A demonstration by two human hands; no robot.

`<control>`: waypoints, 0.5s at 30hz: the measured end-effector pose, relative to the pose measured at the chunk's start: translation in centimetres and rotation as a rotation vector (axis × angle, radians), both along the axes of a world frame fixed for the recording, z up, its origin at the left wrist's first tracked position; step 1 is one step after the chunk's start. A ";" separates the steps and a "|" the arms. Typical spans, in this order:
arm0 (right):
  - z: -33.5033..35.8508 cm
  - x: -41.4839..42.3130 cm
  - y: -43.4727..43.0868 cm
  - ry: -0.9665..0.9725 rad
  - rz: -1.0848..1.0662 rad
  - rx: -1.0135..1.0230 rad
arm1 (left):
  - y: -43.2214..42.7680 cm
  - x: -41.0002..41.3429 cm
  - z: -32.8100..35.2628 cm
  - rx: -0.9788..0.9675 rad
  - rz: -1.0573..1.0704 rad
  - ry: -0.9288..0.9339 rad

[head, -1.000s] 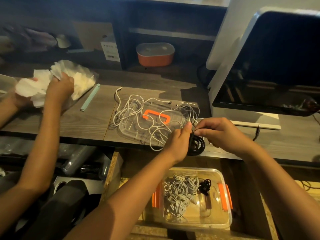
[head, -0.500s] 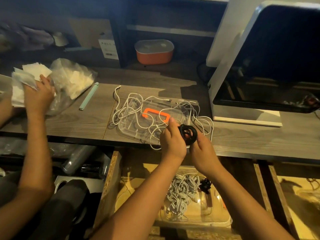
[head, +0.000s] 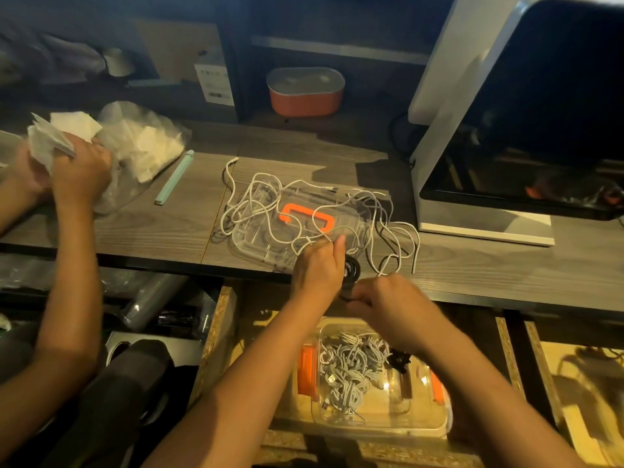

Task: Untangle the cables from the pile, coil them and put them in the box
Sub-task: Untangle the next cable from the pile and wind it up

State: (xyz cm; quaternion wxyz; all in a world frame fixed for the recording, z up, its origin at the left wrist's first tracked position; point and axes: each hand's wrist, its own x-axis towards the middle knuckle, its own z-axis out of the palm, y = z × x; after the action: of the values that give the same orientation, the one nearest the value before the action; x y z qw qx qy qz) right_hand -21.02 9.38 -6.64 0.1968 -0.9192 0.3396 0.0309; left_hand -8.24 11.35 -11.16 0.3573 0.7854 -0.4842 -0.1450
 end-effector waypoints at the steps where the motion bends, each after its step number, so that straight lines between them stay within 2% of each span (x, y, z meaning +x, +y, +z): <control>1: 0.8 -0.3 -0.7 -0.001 0.005 -0.034 | 0.1 0.2 -0.1 0.079 -0.055 0.014; 4: 3.0 -1.0 -3.2 0.006 0.024 -0.047 | 0.9 -0.4 0.5 0.199 -0.230 0.221; 6: 3.6 -1.6 -4.6 -0.106 -0.046 0.184 | 0.7 -0.8 1.0 0.181 -0.276 0.390; 9: 3.7 -2.4 -5.5 -0.427 -0.169 0.598 | 0.5 -1.0 2.1 0.144 -0.302 0.663; 12: 2.7 -2.4 -4.9 -0.644 -0.262 0.789 | 0.7 -1.6 2.7 0.051 -0.235 0.883; 15: 1.7 -1.7 -4.1 -0.775 -0.368 0.878 | 0.7 -2.4 2.7 -0.102 -0.100 1.114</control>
State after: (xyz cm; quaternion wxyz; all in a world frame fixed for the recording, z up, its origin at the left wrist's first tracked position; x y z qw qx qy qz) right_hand -22.71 5.30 -4.94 0.6686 -0.6228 0.3520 -0.2030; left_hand -10.60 12.10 -8.48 0.5893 0.5479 -0.2653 -0.5312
